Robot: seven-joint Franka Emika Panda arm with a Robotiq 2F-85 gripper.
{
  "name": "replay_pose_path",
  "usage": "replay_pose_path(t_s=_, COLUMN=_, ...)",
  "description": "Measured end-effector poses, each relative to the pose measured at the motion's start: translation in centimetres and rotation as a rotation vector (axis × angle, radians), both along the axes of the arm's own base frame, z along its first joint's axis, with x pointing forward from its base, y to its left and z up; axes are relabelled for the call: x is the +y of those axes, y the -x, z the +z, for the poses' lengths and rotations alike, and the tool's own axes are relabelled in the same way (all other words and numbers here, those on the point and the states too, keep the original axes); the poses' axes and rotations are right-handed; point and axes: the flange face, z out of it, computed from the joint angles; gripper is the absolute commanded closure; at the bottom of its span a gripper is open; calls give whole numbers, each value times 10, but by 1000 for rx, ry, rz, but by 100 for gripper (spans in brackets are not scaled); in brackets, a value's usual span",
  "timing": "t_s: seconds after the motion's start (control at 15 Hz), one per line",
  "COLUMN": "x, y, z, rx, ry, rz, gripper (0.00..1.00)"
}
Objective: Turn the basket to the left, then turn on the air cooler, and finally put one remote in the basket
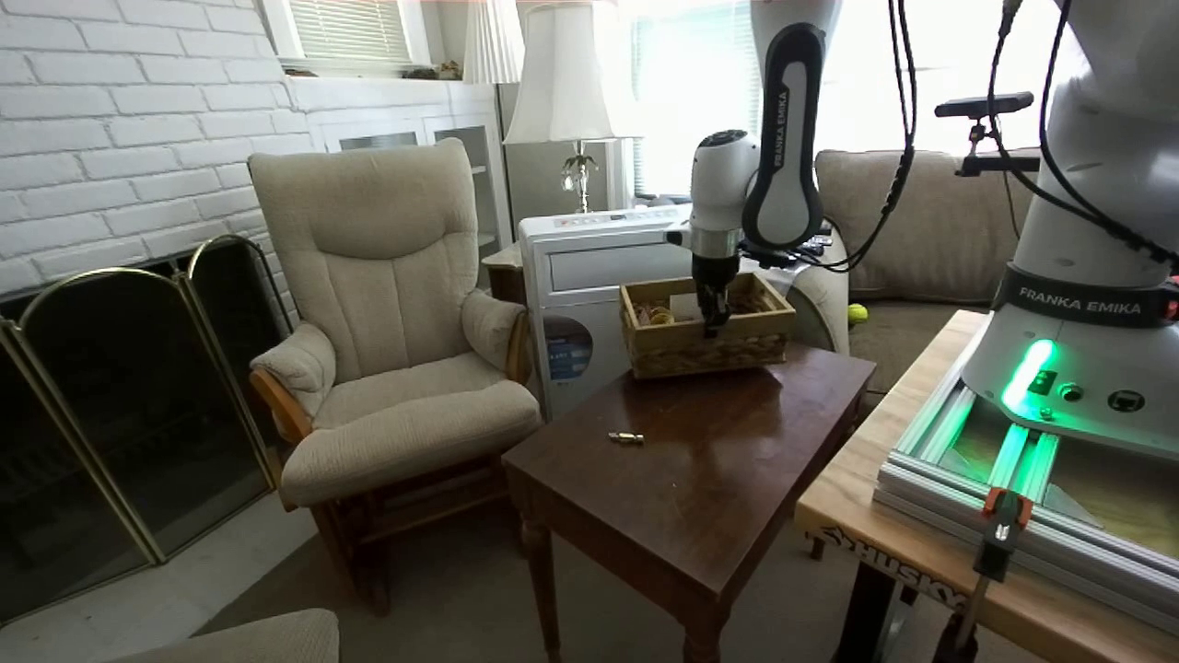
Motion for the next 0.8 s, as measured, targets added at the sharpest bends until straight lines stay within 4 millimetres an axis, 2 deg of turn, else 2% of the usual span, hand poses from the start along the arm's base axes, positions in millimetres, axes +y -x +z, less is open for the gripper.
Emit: replay_pose_path(t_s=0.8, x=10, y=46, z=-12, rx=97, ry=-18, rz=623, gripper=96)
